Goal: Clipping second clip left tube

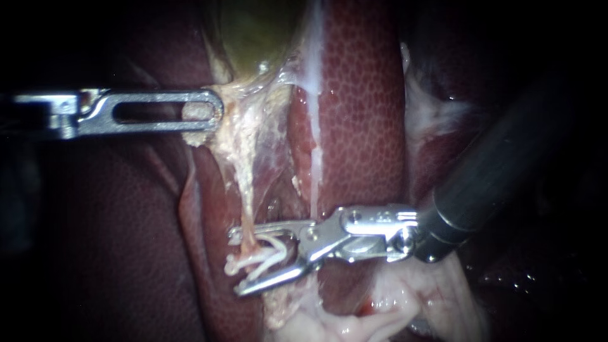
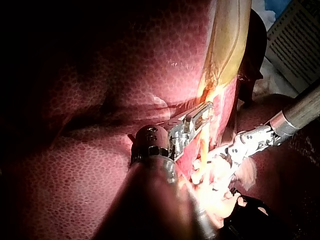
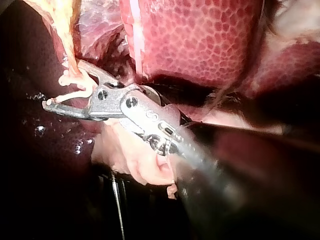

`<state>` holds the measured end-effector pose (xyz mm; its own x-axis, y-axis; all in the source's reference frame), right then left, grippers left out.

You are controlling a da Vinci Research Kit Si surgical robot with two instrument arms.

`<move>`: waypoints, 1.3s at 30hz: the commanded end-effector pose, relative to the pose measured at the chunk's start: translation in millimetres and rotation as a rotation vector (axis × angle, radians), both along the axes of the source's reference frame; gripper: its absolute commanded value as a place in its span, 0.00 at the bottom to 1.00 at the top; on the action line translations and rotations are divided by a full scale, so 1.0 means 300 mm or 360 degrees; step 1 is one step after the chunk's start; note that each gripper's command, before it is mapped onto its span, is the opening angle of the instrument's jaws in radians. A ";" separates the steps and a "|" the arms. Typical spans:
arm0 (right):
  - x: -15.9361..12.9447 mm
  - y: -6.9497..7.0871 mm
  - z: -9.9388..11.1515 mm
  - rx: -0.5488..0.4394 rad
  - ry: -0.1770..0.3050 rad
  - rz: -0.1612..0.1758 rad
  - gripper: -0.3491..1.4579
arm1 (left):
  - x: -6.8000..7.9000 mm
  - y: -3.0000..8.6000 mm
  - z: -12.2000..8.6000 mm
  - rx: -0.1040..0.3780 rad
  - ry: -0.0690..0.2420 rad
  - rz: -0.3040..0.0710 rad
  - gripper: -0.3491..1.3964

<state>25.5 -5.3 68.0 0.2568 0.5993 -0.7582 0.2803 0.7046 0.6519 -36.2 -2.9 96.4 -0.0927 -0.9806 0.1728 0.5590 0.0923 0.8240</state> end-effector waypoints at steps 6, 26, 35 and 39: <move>0.0025 0.0004 0.0004 0.0007 0.0008 0.0016 0.52 | -0.0003 -0.0002 0.0000 0.0000 0.0001 -0.0002 0.00; -0.0026 0.0031 0.0049 0.0089 -0.0015 0.0012 0.24 | -0.0003 -0.0003 -0.0001 -0.0001 0.0002 -0.0002 0.00; -0.0036 0.0028 0.0048 0.0107 -0.0016 0.0011 0.00 | -0.0004 -0.0003 -0.0001 -0.0001 0.0002 -0.0002 0.00; -0.0036 0.0028 0.0048 0.0107 -0.0016 0.0011 0.00 | -0.0004 -0.0003 -0.0001 -0.0001 0.0002 -0.0002 0.00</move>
